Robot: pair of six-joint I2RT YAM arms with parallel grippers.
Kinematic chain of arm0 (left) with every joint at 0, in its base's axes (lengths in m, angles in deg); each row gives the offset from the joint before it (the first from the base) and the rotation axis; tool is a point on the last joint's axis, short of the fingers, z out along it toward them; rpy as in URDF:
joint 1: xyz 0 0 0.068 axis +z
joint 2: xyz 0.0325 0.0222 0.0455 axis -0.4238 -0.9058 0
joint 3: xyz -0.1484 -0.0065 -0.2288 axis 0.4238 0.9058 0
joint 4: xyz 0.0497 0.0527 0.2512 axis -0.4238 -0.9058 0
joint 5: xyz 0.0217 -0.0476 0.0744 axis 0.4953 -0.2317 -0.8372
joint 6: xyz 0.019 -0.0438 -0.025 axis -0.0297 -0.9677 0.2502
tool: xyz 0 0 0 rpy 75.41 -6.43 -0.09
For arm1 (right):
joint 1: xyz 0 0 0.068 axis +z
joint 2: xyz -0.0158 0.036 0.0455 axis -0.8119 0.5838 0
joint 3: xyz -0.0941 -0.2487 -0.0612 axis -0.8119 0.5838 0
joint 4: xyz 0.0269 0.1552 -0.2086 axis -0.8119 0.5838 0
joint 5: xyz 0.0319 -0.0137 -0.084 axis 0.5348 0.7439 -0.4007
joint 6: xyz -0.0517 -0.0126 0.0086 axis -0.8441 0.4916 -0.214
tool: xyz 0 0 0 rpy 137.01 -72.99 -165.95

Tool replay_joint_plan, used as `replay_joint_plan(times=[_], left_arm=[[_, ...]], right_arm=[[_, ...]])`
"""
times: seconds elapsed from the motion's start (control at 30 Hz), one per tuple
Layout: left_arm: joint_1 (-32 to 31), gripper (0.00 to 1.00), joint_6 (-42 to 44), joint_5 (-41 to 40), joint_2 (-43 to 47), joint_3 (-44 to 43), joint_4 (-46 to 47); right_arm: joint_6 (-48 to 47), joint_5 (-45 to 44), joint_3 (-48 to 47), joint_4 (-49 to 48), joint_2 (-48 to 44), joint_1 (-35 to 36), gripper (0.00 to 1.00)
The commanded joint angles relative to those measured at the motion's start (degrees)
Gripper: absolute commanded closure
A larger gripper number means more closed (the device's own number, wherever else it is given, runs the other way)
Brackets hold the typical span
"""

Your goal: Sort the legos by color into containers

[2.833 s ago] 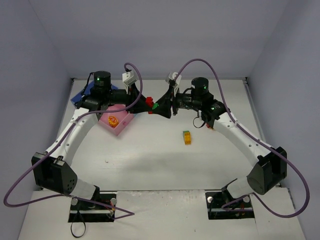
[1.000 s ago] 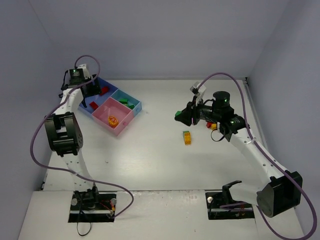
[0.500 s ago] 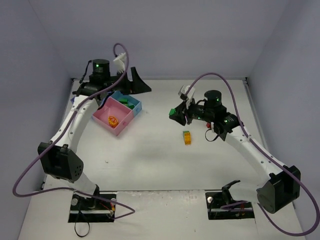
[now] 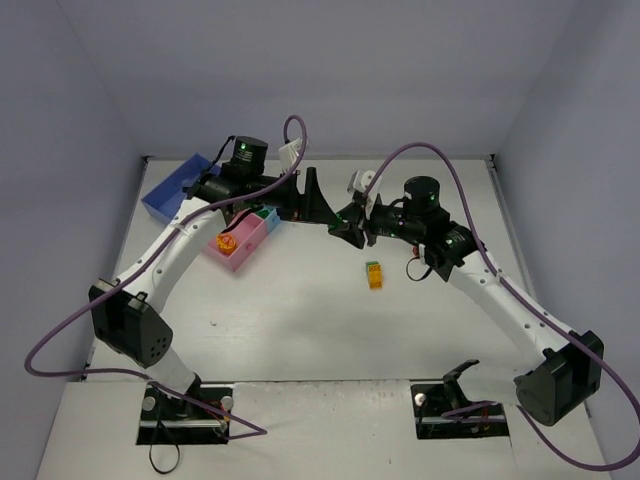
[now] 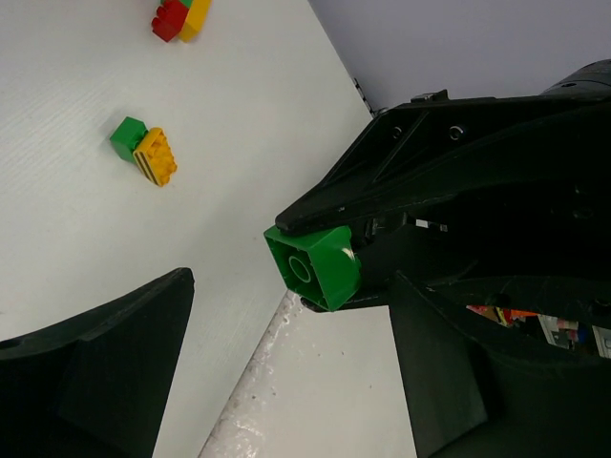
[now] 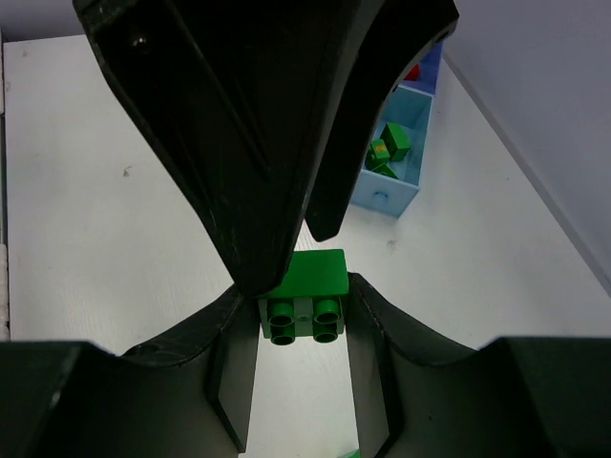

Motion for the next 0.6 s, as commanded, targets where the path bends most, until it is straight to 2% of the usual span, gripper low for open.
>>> replay_joint_plan(times=[0.0,0.17,0.3,0.57], left_arm=[[-1.0,0.24,1.6,-0.4,1.8,-0.8,0.5],[-1.9,0.26,2.0,-0.3,1.5,-0.6,-0.3],[-2.6,0.33,0.7,0.5,0.9,0.3,0.8],[-2.9,0.33,-3.0,-1.1,0.3,1.7,5.8]], right_arm=[[-1.0,1.9,-2.5,-4.7,-0.3,0.9,0.93],[-0.8,2.0,-1.7,-4.7,-0.9,1.2,0.93],[-0.8,2.2,-1.5,-4.9,-1.3,1.3,0.93],[-0.3,2.6,-1.1,-6.0,-1.3,1.4,0.92]])
